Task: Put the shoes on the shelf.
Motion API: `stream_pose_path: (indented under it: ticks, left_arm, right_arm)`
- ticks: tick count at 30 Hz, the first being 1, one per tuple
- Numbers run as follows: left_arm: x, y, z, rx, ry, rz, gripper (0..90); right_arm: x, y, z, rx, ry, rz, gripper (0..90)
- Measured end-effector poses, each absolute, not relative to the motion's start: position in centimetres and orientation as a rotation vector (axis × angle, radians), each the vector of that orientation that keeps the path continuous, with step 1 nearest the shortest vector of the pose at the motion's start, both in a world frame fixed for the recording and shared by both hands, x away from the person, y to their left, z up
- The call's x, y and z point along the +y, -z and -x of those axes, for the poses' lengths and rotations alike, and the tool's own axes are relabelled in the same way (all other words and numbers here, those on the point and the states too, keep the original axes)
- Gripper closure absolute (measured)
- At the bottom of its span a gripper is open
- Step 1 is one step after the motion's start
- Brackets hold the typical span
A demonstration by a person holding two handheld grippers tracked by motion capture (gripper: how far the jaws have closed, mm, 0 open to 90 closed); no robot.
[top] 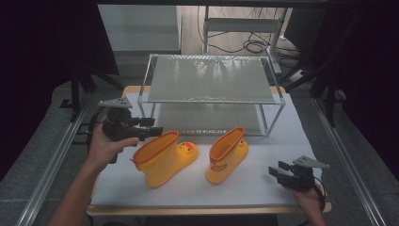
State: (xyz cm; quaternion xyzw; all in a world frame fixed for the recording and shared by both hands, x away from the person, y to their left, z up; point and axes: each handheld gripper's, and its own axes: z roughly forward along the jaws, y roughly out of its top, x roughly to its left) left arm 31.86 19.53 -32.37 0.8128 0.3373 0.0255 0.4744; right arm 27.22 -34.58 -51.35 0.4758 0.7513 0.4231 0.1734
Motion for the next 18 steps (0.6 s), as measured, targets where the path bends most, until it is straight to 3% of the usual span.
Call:
stream_pose_path:
  ticks: [18]
  left_arm:
    - [13.5, 30.7, -33.4, 0.731, 0.044, -2.186, 43.8]
  right_arm:
    - [-34.5, 51.5, -27.2, 2.147, -1.180, -1.342, 44.3]
